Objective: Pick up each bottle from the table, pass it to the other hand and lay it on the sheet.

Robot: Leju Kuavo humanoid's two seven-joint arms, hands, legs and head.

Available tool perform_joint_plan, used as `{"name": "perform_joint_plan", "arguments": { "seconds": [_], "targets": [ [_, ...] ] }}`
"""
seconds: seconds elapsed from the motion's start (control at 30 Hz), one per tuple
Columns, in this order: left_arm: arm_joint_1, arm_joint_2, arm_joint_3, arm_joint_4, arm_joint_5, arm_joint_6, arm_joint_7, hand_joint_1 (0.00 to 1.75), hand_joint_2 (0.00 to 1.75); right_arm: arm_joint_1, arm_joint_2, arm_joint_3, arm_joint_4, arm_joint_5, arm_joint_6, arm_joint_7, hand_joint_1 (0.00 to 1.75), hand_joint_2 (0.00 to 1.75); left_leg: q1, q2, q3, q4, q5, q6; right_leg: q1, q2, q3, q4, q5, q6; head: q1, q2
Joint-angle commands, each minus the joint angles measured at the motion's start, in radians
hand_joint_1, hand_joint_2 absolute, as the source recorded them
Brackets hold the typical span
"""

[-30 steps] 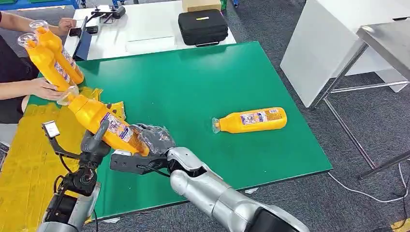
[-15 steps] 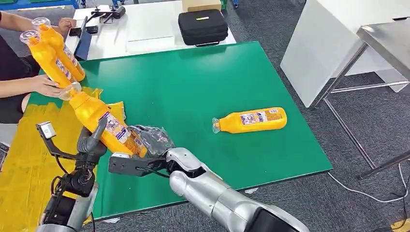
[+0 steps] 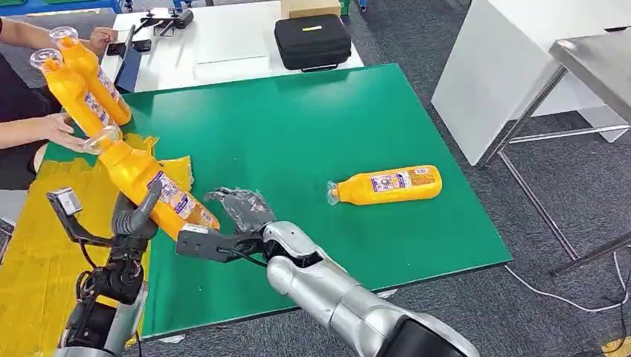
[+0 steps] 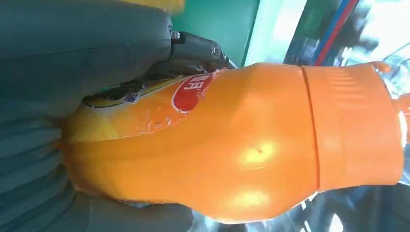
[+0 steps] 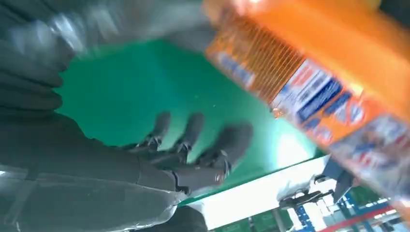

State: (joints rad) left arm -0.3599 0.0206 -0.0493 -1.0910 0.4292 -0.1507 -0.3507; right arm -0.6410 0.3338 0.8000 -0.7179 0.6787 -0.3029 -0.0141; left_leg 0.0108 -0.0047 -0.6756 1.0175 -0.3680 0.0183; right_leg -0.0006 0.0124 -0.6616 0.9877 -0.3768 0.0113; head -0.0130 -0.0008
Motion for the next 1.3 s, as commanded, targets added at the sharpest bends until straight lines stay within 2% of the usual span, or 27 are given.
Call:
{"name": "perform_joint_plan", "arguments": {
  "seconds": [0.03, 0.07, 0.13, 0.17, 0.2, 0.27, 0.3, 0.33, 0.47, 0.5, 0.53, 0.57, 0.6, 0.63, 0.67, 0.7, 0.77, 0.83, 0.87, 0.9, 0.93, 1.03, 1.1, 1.13, 1.2, 1.27, 1.3],
  "targets": [
    [-0.049, 0.042, 0.035, -0.012, -0.413, 0.403, -0.138, 1.75, 1.75, -0.009, -0.133, -0.180, -0.155, -0.034, -0.013, -0.029, 0.00, 0.00, 0.000, -0.004, 0.008, 0.002, -0.004, 0.000, 0.001, -0.006, 0.010, 0.002, -0.006, 0.001, 0.000, 0.000],
    [-0.049, 0.043, 0.037, -0.013, -0.413, 0.402, -0.138, 1.75, 1.75, -0.010, -0.136, -0.182, -0.158, -0.035, -0.012, -0.031, 0.00, 0.00, 0.001, -0.003, 0.002, 0.001, -0.001, 0.000, 0.001, -0.004, 0.003, 0.000, -0.002, 0.000, 0.000, 0.000],
    [-0.050, 0.061, 0.035, -0.017, -0.585, 0.582, -0.171, 1.75, 1.75, -0.016, -0.165, -0.219, -0.196, -0.045, -0.015, -0.036, 0.00, 0.00, 0.000, -0.003, 0.003, 0.000, -0.001, 0.000, 0.000, -0.004, 0.005, 0.000, -0.002, 0.001, 0.000, 0.000],
    [-0.048, 0.063, 0.041, -0.021, -0.583, 0.580, -0.171, 1.75, 1.75, -0.017, -0.170, -0.224, -0.207, -0.043, -0.013, -0.035, 0.00, 0.00, 0.000, -0.002, 0.002, 0.000, -0.001, 0.000, 0.000, -0.003, 0.003, 0.000, -0.002, 0.000, 0.000, 0.000],
    [-0.049, 0.076, 0.023, -0.007, -0.776, 0.776, -0.187, 1.75, 1.75, -0.007, -0.181, -0.247, -0.234, -0.045, -0.018, -0.036, 0.00, 0.00, 0.000, -0.003, 0.004, 0.001, -0.002, 0.000, 0.000, -0.005, 0.006, 0.001, -0.003, 0.001, 0.000, 0.000],
    [-0.048, 0.077, 0.023, -0.007, -0.776, 0.776, -0.187, 1.75, 1.75, -0.009, -0.184, -0.249, -0.234, -0.045, -0.017, -0.036, 0.00, 0.00, 0.000, -0.002, 0.003, 0.000, -0.001, 0.000, 0.000, -0.003, 0.004, 0.000, -0.002, 0.001, 0.000, 0.000],
    [-0.042, 0.082, 0.036, 0.001, -0.909, 0.849, -0.170, 1.75, 1.75, 0.005, -0.191, -0.268, -0.266, -0.053, -0.019, -0.036, 0.00, 0.00, 0.000, -0.003, 0.005, 0.000, -0.002, 0.000, 0.000, -0.005, 0.007, 0.000, -0.003, 0.001, 0.000, 0.000],
    [-0.029, 0.052, 0.116, -0.016, -1.086, 0.849, -0.152, 1.75, 1.75, 0.014, -0.205, -0.284, -0.289, -0.061, -0.023, -0.039, 0.00, 0.00, 0.000, -0.002, 0.003, 0.000, -0.001, 0.000, 0.000, -0.003, 0.004, 0.000, -0.002, 0.001, 0.000, 0.000],
    [0.007, -0.012, 0.303, -0.036, -1.439, 0.849, -0.202, 1.75, 1.75, 0.029, -0.253, -0.326, -0.337, -0.086, -0.020, -0.052, 0.00, 0.00, 0.000, -0.002, 0.005, 0.000, -0.002, 0.000, 0.000, -0.004, 0.006, 0.000, -0.003, 0.001, 0.000, 0.000],
    [0.007, -0.012, 0.303, -0.036, -1.439, 0.849, -0.202, 1.75, 1.75, 0.029, -0.253, -0.326, -0.337, -0.086, -0.020, -0.052, 0.00, 0.00, -0.001, -0.002, 0.004, -0.001, -0.001, 0.000, 0.000, -0.003, 0.005, -0.001, -0.002, 0.001, 0.000, 0.000],
    [0.007, -0.012, 0.303, -0.036, -1.439, 0.849, -0.202, 1.75, 1.75, 0.029, -0.253, -0.326, -0.337, -0.086, -0.020, -0.052, 0.00, 0.00, -0.001, -0.002, 0.011, 0.000, -0.005, 0.000, -0.001, -0.004, 0.012, -0.001, -0.005, 0.001, 0.000, 0.000],
    [0.007, -0.012, 0.303, -0.036, -1.439, 0.849, -0.202, 1.75, 1.75, 0.029, -0.253, -0.326, -0.337, -0.086, -0.020, -0.052, 0.00, 0.00, 0.000, -0.001, 0.006, 0.000, -0.003, 0.000, 0.000, -0.002, 0.007, 0.000, -0.003, 0.001, 0.000, 0.000],
    [0.015, -0.044, 0.383, -0.048, -1.599, 0.849, -0.228, 1.75, 1.75, 0.030, -0.258, -0.340, -0.339, -0.110, -0.017, -0.062, 0.00, 0.00, -0.001, -0.001, 0.007, 0.001, -0.004, 0.000, 0.000, -0.003, 0.009, 0.000, -0.004, 0.001, 0.000, 0.000],
    [0.011, -0.050, 0.400, -0.042, -1.676, 0.849, -0.211, 1.75, 1.75, 0.028, -0.264, -0.340, -0.337, -0.112, -0.015, -0.063, 0.00, 0.00, -0.001, -0.001, 0.006, 0.001, -0.003, 0.000, 0.000, -0.003, 0.007, 0.000, -0.004, 0.001, 0.000, 0.000],
    [0.000, -0.051, 0.402, -0.003, -1.710, 0.849, -0.200, 1.75, 1.75, 0.026, -0.270, -0.343, -0.337, -0.116, -0.015, -0.064, 0.00, 0.00, 0.000, 0.001, 0.003, 0.000, -0.002, 0.000, 0.000, -0.001, 0.003, 0.000, -0.001, 0.001, 0.000, 0.000],
    [-0.017, -0.017, 0.348, 0.048, -1.709, 0.849, -0.146, 1.75, 1.75, 0.024, -0.284, -0.338, -0.341, -0.135, -0.024, -0.068, 0.00, 0.00, -0.001, 0.000, 0.006, 0.000, -0.003, 0.000, -0.001, -0.002, 0.006, 0.000, -0.003, 0.001, 0.000, 0.000],
    [-0.041, -0.006, 0.332, 0.134, -1.857, 0.849, -0.061, 1.75, 1.75, 0.018, -0.296, -0.344, -0.336, -0.138, -0.014, -0.068, 0.00, 0.00, -0.001, -0.005, 0.006, -0.001, -0.002, 0.000, -0.001, -0.006, 0.007, 0.000, -0.003, 0.001, 0.000, 0.000],
    [-0.041, -0.006, 0.332, 0.134, -1.857, 0.849, -0.061, 1.75, 1.75, 0.018, -0.296, -0.344, -0.336, -0.138, -0.014, -0.068, 0.00, 0.00, -0.001, -0.005, 0.005, -0.001, -0.001, 0.000, 0.000, -0.006, 0.006, 0.000, -0.003, 0.000, 0.000, 0.000],
    [-0.069, 0.034, 0.252, 0.252, -1.890, 0.849, 0.039, 1.75, 1.75, 0.013, -0.296, -0.358, -0.334, -0.147, 0.004, -0.086, 0.00, 0.00, 0.000, -0.002, 0.004, 0.000, -0.001, 0.000, 0.000, -0.003, 0.005, 0.000, -0.002, 0.000, 0.000, 0.000],
    [-0.120, 0.067, 0.259, 0.340, -1.866, 0.849, 0.007, 1.75, 1.75, -0.010, -0.297, -0.341, -0.307, -0.152, 0.008, -0.084, 0.00, 0.00, -0.001, -0.002, 0.006, 0.000, -0.002, 0.000, -0.001, -0.004, 0.007, 0.000, -0.003, 0.001, 0.000, 0.000],
    [-0.078, 0.073, 0.135, 0.315, -1.848, 0.849, 0.122, 1.75, 1.75, 0.006, -0.307, -0.342, -0.330, -0.162, 0.005, -0.086, 0.00, 0.00, -0.001, -0.002, 0.005, 0.000, -0.001, 0.000, -0.001, -0.003, 0.006, 0.000, -0.002, 0.001, 0.000, 0.000],
    [-0.087, 0.067, 0.133, 0.411, -1.913, 0.849, 0.154, 1.75, 1.75, 0.012, -0.324, -0.333, -0.349, -0.156, 0.026, -0.069, 0.00, 0.00, -0.002, -0.004, 0.011, -0.001, -0.003, 0.000, -0.001, -0.006, 0.011, 0.000, -0.005, 0.001, 0.000, 0.000],
    [-0.107, 0.070, 0.110, 0.484, -1.945, 0.849, 0.187, 1.75, 1.75, 0.013, -0.340, -0.324, -0.358, -0.154, 0.043, -0.067, 0.00, 0.00, -0.001, -0.002, 0.005, -0.001, -0.001, 0.000, -0.001, -0.003, 0.005, 0.000, -0.002, 0.001, -0.001, 0.000],
    [-0.107, 0.070, 0.110, 0.484, -1.945, 0.849, 0.187, 0.77, 1.75, 0.013, -0.340, -0.324, -0.358, -0.154, 0.043, -0.067, 0.00, 0.00, -0.002, -0.003, 0.005, -0.001, -0.001, 0.000, -0.001, -0.004, 0.005, 0.000, -0.002, 0.001, 0.000, 0.000],
    [-0.153, 0.070, 0.064, 0.645, -1.967, 0.849, 0.193, 0.77, 1.75, 0.031, -0.393, -0.311, -0.390, -0.160, 0.097, -0.072, 0.00, 0.00, -0.001, -0.003, 0.004, -0.001, 0.000, 0.000, -0.001, -0.004, 0.004, 0.000, -0.002, 0.001, 0.000, 0.000],
    [-0.160, 0.069, 0.050, 0.669, -1.977, 0.849, 0.206, 0.77, 1.75, 0.045, -0.424, -0.316, -0.407, -0.176, 0.123, -0.083, 0.00, 0.00, -0.001, -0.005, 0.006, -0.001, -0.001, 0.000, -0.001, -0.006, 0.007, -0.001, -0.003, 0.001, 0.000, 0.000],
    [-0.160, 0.069, 0.046, 0.677, -1.976, 0.849, 0.206, 0.00, 1.75, 0.055, -0.444, -0.318, -0.417, -0.185, 0.141, -0.091, 0.00, 0.00, -0.001, -0.006, 0.007, -0.001, -0.002, 0.000, -0.001, -0.007, 0.009, -0.001, -0.004, 0.001, 0.000, 0.000]
  ]
}}
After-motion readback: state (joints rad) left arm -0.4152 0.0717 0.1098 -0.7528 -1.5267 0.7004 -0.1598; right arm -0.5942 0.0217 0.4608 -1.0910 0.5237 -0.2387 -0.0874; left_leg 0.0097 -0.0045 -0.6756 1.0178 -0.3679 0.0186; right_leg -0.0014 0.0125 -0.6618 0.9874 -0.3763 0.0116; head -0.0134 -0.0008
